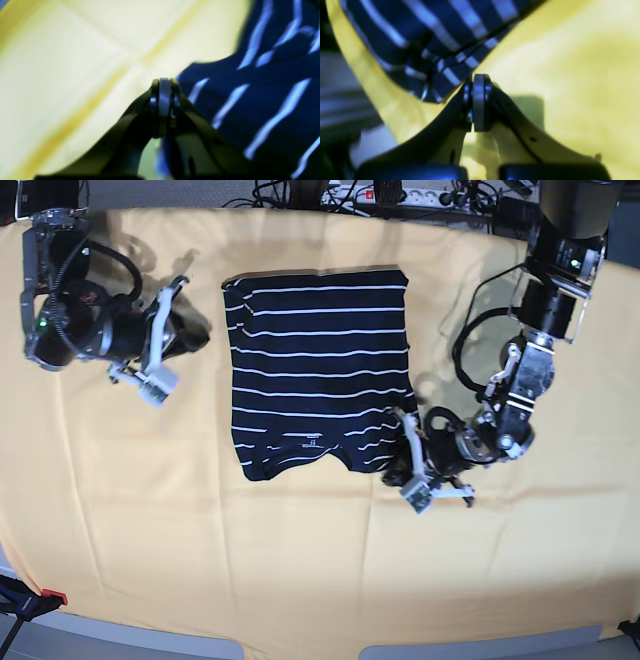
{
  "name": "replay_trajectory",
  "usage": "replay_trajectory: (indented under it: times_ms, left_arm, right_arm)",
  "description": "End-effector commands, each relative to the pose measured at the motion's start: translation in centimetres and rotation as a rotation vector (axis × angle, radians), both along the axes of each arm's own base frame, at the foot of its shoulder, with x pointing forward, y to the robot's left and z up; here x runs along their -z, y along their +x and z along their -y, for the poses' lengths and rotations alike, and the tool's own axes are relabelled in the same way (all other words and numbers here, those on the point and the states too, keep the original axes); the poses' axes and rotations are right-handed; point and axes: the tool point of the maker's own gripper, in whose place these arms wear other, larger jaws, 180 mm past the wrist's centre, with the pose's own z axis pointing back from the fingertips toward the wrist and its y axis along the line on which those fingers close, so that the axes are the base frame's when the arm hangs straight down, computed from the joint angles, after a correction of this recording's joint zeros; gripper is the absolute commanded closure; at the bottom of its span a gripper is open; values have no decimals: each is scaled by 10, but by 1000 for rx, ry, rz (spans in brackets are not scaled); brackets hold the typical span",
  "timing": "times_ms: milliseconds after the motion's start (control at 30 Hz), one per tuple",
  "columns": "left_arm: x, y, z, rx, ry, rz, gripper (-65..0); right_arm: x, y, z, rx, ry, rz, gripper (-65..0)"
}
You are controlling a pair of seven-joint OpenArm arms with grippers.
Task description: Fold the T-shirt properly
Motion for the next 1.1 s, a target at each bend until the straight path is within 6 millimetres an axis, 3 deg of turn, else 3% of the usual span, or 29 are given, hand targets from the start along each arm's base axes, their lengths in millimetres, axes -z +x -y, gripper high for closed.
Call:
replay_trajectory:
  times_ms: [0,100,233,467,600,800,1067]
  left_arm:
    - [-35,18,-4,-7,-36,77,0]
    - [-54,26,-27,-66,-38,56,0]
    - [-75,32,-64,-188,-121,-37,0]
    - [-119,19,-99,-226,-349,-153,0]
    - [-135,12,-105,-217,-449,-187,0]
    - [-131,7,-104,-209,-465,-202,0]
    - [-130,5,-100,-187,-474,-207,0]
  right_arm:
    - [-17,9,1,3,34,57,0]
    - [-26,13,7,25,68,82,0]
    - [-20,8,10,22,49,48,0]
    - [1,-25,-1,27,90,-49,0]
    - [7,-40,-20,61,181,-79,0]
    - [22,-43,-41,118,192,-86,0]
    - [22,-55,-72,148,298,-132,0]
